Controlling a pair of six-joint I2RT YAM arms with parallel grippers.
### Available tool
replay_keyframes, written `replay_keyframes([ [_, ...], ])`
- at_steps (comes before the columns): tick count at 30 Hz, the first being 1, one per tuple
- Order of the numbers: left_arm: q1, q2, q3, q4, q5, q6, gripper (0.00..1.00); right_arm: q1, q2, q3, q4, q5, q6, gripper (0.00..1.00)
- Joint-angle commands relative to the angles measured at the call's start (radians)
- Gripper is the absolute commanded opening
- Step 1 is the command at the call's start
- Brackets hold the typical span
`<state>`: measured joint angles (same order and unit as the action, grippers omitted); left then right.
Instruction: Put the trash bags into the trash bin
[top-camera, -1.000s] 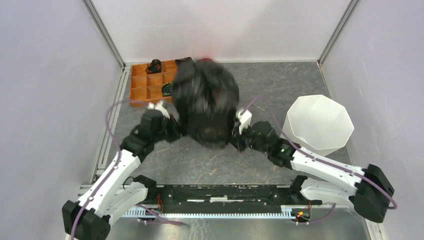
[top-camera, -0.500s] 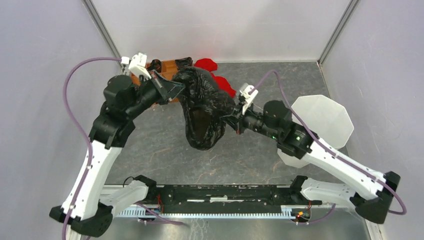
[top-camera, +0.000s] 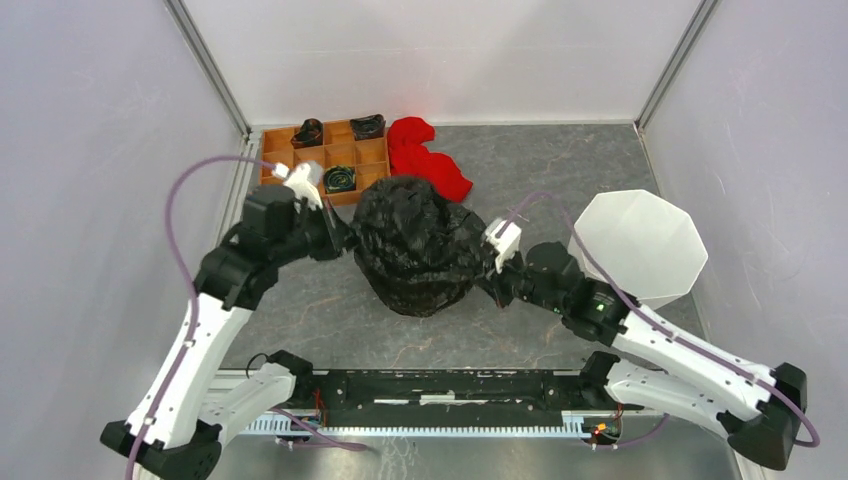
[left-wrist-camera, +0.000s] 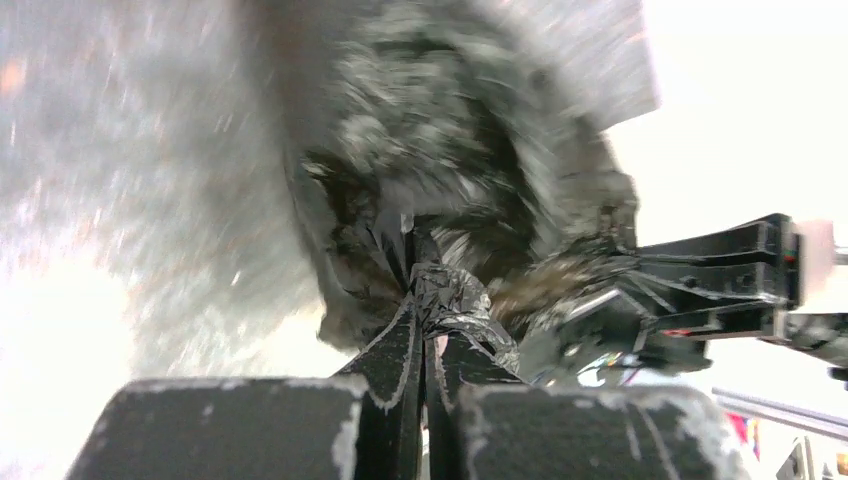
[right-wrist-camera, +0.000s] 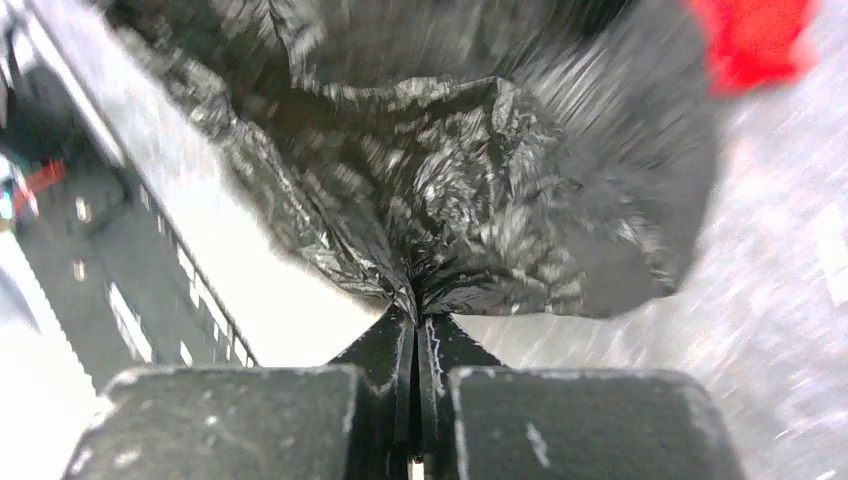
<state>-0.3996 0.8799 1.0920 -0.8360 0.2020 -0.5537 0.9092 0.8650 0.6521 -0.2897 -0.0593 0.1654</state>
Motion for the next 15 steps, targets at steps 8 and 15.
replay_keyframes([
  [8, 0.002, 0.179, 0.339, 0.139, -0.036, -0.078, 0.02, 0.0, -0.023, 0.094, 0.197, 0.182, -0.126, 0.01],
  [15, 0.001, 0.231, 0.376, 0.092, -0.105, -0.076, 0.02, 0.001, -0.015, 0.108, 0.126, 0.294, -0.157, 0.08],
])
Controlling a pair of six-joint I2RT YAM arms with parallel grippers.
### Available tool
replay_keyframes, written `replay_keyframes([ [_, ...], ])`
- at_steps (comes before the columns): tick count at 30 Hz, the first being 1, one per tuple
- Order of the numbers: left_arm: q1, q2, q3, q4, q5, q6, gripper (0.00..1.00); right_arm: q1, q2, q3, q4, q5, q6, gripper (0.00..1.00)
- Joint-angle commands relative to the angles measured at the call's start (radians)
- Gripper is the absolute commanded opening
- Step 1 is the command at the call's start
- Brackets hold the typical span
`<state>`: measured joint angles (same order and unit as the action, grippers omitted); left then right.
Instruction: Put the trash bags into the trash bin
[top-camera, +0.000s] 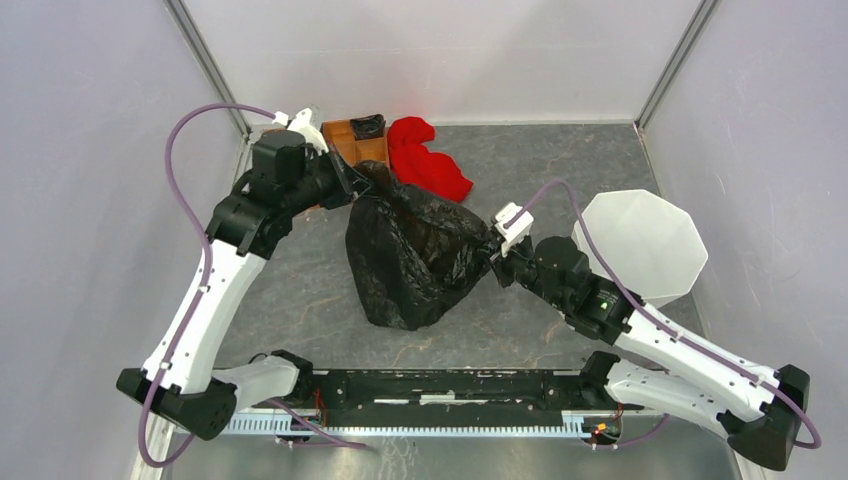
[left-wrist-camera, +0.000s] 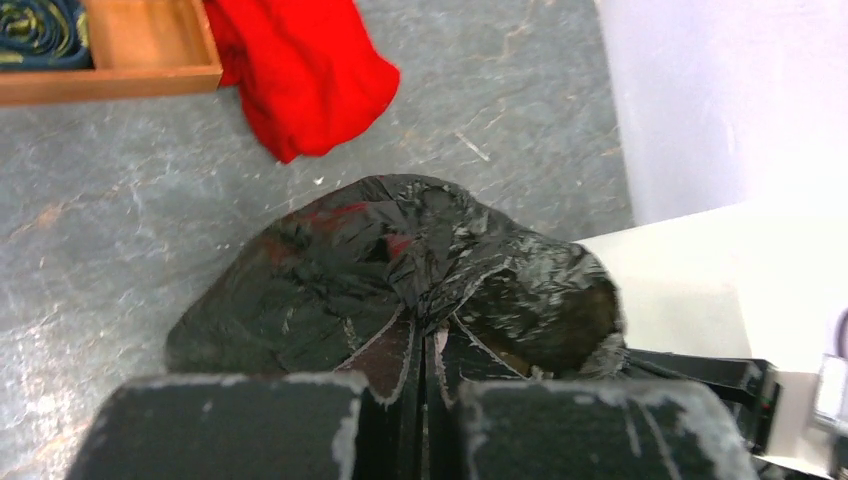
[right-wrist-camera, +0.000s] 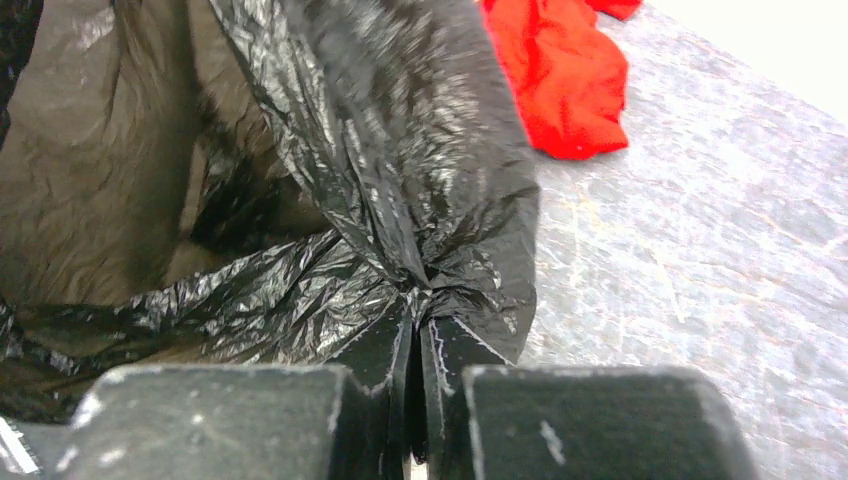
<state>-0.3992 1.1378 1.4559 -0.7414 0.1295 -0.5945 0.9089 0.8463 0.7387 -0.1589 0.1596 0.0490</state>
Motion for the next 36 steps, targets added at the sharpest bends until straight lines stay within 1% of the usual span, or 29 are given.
replay_keyframes([
  [1, 0.001, -0.024, 0.004, 0.014, -0.022, -0.043, 0.02, 0.001, 0.012, 0.029, -0.007, 0.074, -0.068, 0.09],
  [5, 0.001, 0.025, -0.007, 0.05, 0.084, -0.042, 0.02, 0.001, 0.071, 0.077, -0.019, 0.067, -0.099, 0.1],
  [7, 0.001, 0.04, 0.002, 0.048, 0.091, -0.021, 0.02, 0.002, 0.095, 0.098, -0.03, 0.071, -0.109, 0.1],
  [10, 0.001, 0.043, 0.03, 0.023, 0.066, 0.025, 0.02, 0.001, 0.113, 0.103, -0.042, 0.105, -0.101, 0.13],
  [13, 0.0, 0.041, 0.057, -0.023, 0.0, 0.087, 0.02, 0.001, 0.124, 0.123, -0.079, 0.14, -0.079, 0.16],
  [18, 0.001, 0.017, 0.073, -0.058, -0.085, 0.201, 0.02, 0.001, 0.149, 0.216, -0.138, 0.198, -0.013, 0.18],
  [20, 0.001, 0.012, 0.081, -0.066, -0.091, 0.236, 0.02, 0.0, 0.163, 0.254, -0.15, 0.216, -0.005, 0.18],
  [23, 0.0, 0.006, 0.095, -0.079, -0.069, 0.271, 0.02, 0.001, 0.18, 0.306, -0.199, 0.292, 0.013, 0.22],
  [28, 0.001, -0.033, 0.071, -0.051, 0.058, 0.254, 0.02, 0.001, 0.177, 0.345, -0.308, 0.352, -0.014, 0.43],
  [29, 0.0, -0.042, 0.061, -0.037, 0.086, 0.252, 0.02, 0.001, 0.174, 0.356, -0.329, 0.344, -0.025, 0.51],
  [31, 0.001, -0.051, 0.052, -0.025, 0.117, 0.248, 0.02, 0.0, 0.171, 0.386, -0.379, 0.317, -0.041, 0.62],
  [35, 0.001, -0.055, 0.052, -0.023, 0.118, 0.236, 0.02, 0.002, 0.142, 0.412, -0.438, 0.223, -0.118, 0.91],
  [36, 0.0, -0.054, 0.052, -0.025, 0.117, 0.234, 0.02, 0.002, 0.136, 0.416, -0.444, 0.204, -0.132, 0.95],
])
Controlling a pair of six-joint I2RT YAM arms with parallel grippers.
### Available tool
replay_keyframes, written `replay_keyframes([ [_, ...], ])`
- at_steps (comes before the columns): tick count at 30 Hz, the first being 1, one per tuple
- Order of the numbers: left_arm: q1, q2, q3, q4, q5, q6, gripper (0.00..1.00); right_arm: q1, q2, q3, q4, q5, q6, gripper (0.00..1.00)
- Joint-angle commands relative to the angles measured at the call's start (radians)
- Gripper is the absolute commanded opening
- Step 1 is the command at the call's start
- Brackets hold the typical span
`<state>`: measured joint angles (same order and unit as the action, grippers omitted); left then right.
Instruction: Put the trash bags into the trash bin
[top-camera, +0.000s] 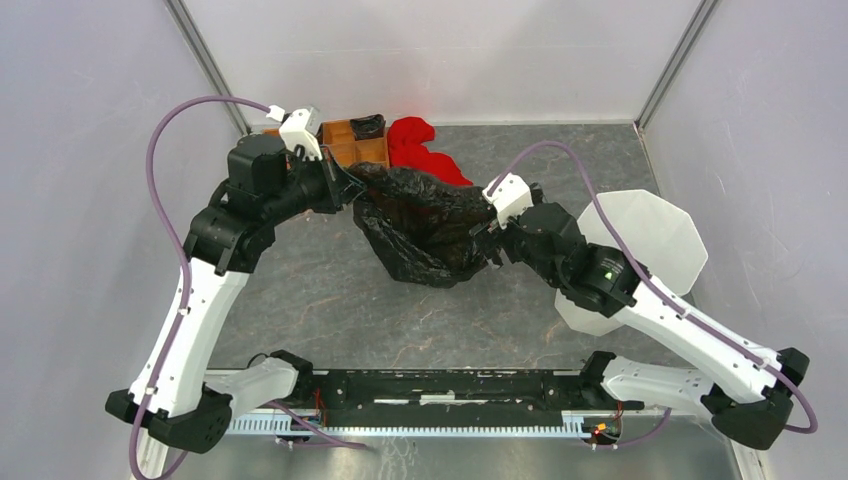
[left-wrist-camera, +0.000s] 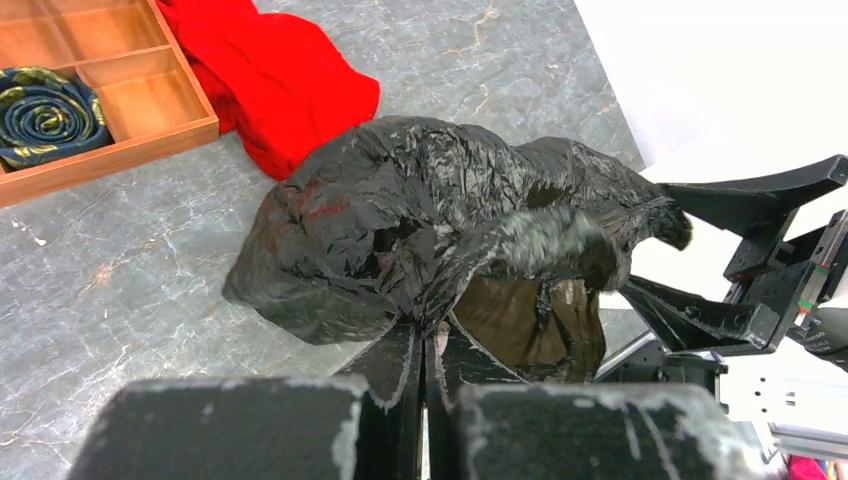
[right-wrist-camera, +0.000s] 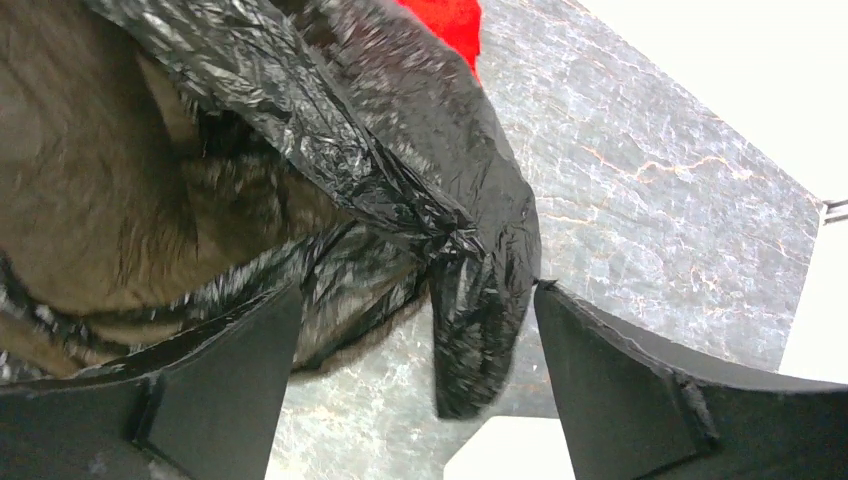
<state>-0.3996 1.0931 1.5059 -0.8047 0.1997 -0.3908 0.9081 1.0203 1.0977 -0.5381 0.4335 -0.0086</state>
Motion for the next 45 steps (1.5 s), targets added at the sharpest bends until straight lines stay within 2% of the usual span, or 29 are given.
replay_keyframes([
  [1, 0.002, -0.007, 0.008, 0.035, 0.043, 0.03, 0.02, 0.003, -0.043, 0.066, -0.071, -0.079, -0.085, 0.98],
  [5, 0.001, 0.012, 0.049, -0.005, 0.037, 0.031, 0.02, 0.003, -0.033, 0.106, -0.03, -0.134, -0.1, 0.98],
  [10, 0.001, 0.057, 0.11, -0.071, 0.051, 0.021, 0.02, 0.003, 0.064, 0.199, 0.014, -0.188, -0.136, 0.98],
  [15, 0.002, 0.077, 0.126, -0.075, 0.099, -0.009, 0.02, 0.008, 0.162, 0.182, 0.221, -0.415, -0.148, 0.98],
  [21, 0.001, 0.111, 0.17, -0.104, 0.106, -0.006, 0.02, 0.013, 0.333, 0.269, 0.33, -0.464, -0.164, 0.98],
  [24, 0.001, 0.118, 0.177, -0.118, 0.103, 0.009, 0.02, 0.014, 0.338, 0.191, 0.477, -0.463, -0.138, 0.97],
  [25, 0.001, 0.121, 0.182, -0.123, 0.098, 0.013, 0.02, 0.014, 0.343, 0.175, 0.513, -0.441, -0.129, 0.89],
  [26, 0.001, 0.126, 0.192, -0.13, 0.093, 0.02, 0.02, 0.012, 0.347, 0.167, 0.531, -0.383, -0.115, 0.76],
  [27, 0.002, 0.13, 0.199, -0.137, 0.087, 0.024, 0.02, 0.011, 0.349, 0.163, 0.53, -0.339, -0.094, 0.54],
  [28, 0.001, 0.132, 0.204, -0.141, 0.082, 0.028, 0.02, 0.007, 0.348, 0.157, 0.559, -0.29, -0.053, 0.37],
  [29, 0.001, 0.131, 0.203, -0.142, 0.073, 0.03, 0.07, 0.0, 0.343, 0.145, 0.576, -0.268, -0.017, 0.18],
  [30, 0.001, 0.128, 0.2, -0.141, 0.06, 0.03, 0.15, -0.013, 0.336, 0.13, 0.598, -0.267, 0.05, 0.04],
  [31, 0.001, 0.123, 0.193, -0.136, 0.043, 0.028, 0.35, -0.02, 0.33, 0.112, 0.614, -0.251, 0.124, 0.01],
  [33, 0.001, 0.102, 0.161, -0.116, -0.023, 0.011, 0.65, -0.025, 0.318, 0.07, 0.639, -0.178, 0.256, 0.01],
  [34, 0.001, 0.088, 0.134, -0.106, -0.059, -0.003, 0.78, -0.026, 0.316, 0.056, 0.636, -0.136, 0.312, 0.01],
  [36, 0.001, 0.054, 0.069, -0.088, -0.124, -0.047, 0.94, -0.028, 0.323, 0.047, 0.62, -0.089, 0.398, 0.0],
  [37, 0.002, 0.029, 0.023, -0.073, -0.125, -0.071, 0.99, -0.028, 0.327, 0.048, 0.606, -0.063, 0.437, 0.0],
  [40, 0.001, -0.051, -0.135, -0.012, -0.052, -0.161, 1.0, -0.028, 0.334, 0.054, 0.565, -0.002, 0.538, 0.01],
  [45, 0.0, -0.187, -0.43, 0.212, 0.206, -0.371, 1.0, -0.028, 0.341, 0.051, 0.543, 0.052, 0.599, 0.0],
])
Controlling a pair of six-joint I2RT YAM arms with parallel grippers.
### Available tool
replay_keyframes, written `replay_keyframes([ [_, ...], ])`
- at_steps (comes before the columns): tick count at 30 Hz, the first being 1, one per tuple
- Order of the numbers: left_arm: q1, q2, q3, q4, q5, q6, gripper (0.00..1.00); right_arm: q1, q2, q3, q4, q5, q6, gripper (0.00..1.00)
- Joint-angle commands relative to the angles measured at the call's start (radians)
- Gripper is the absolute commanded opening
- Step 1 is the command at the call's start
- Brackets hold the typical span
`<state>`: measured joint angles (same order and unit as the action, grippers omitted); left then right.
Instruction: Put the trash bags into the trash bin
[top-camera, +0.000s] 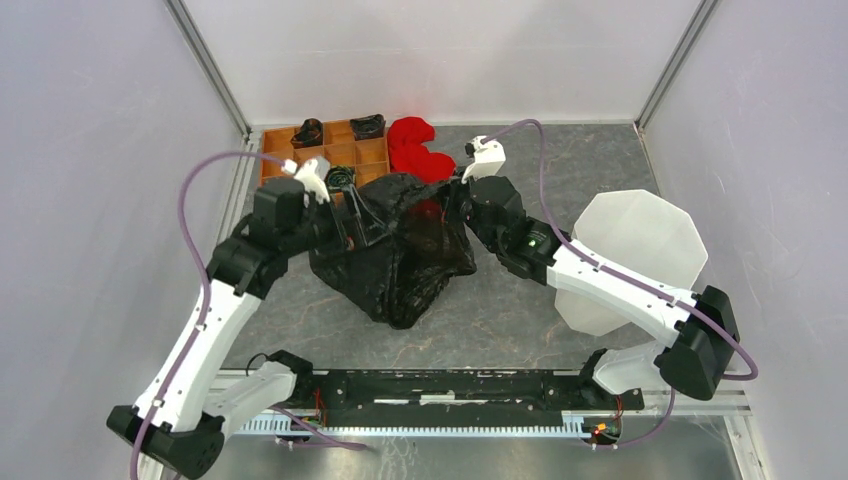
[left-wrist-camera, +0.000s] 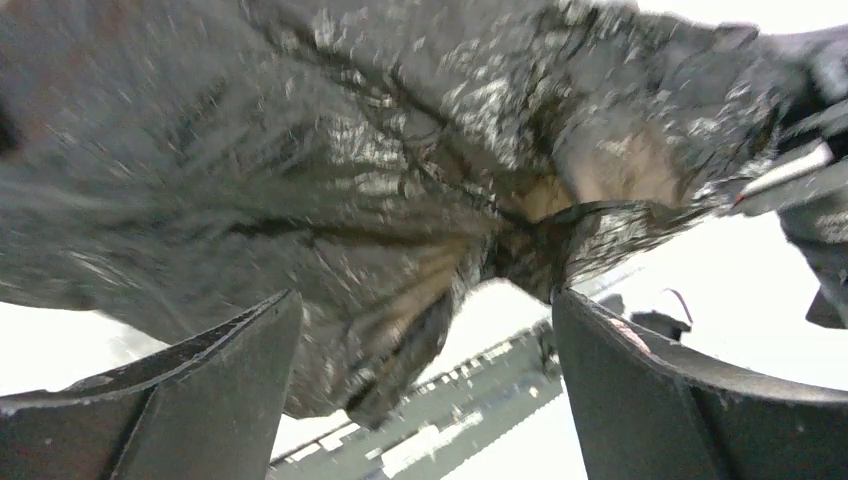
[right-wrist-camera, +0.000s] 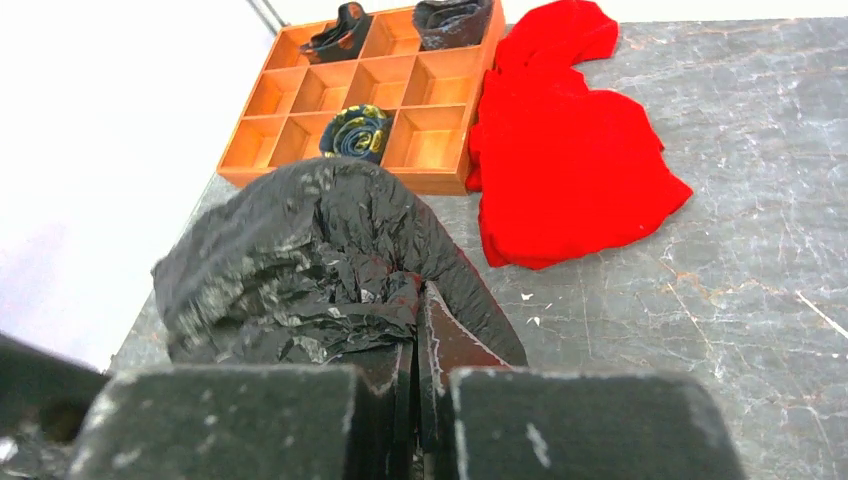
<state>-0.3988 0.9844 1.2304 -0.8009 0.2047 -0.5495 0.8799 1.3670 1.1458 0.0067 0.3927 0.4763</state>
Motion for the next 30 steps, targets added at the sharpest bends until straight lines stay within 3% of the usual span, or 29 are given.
replay_keyframes([
  [1, -0.005, -0.102, -0.198, 0.269, 0.229, -0.25, 1.0, 0.001, -0.002, 0.007, -0.003, 0.094, 0.115, 0.0],
  [4, -0.122, -0.13, -0.271, 0.321, 0.144, -0.302, 1.0, 0.0, 0.005, 0.02, -0.004, 0.091, 0.114, 0.0],
  [10, -0.535, -0.019, -0.211, 0.164, -0.413, -0.323, 1.0, 0.0, -0.005, 0.014, -0.025, 0.099, 0.116, 0.0],
  [12, -0.608, -0.032, -0.233, 0.134, -0.572, -0.368, 1.0, 0.001, -0.011, 0.014, -0.038, 0.109, 0.111, 0.0],
  [16, -0.72, -0.051, -0.332, 0.136, -0.712, -0.45, 0.99, 0.001, -0.02, 0.005, -0.038, 0.12, 0.11, 0.0],
  [21, -0.813, 0.071, -0.355, 0.157, -0.778, -0.51, 0.86, 0.001, -0.021, 0.002, -0.047, 0.112, 0.114, 0.0],
  [30, -0.801, 0.186, -0.341, 0.101, -0.92, -0.544, 0.63, 0.001, -0.051, -0.039, -0.055, 0.11, 0.104, 0.0],
])
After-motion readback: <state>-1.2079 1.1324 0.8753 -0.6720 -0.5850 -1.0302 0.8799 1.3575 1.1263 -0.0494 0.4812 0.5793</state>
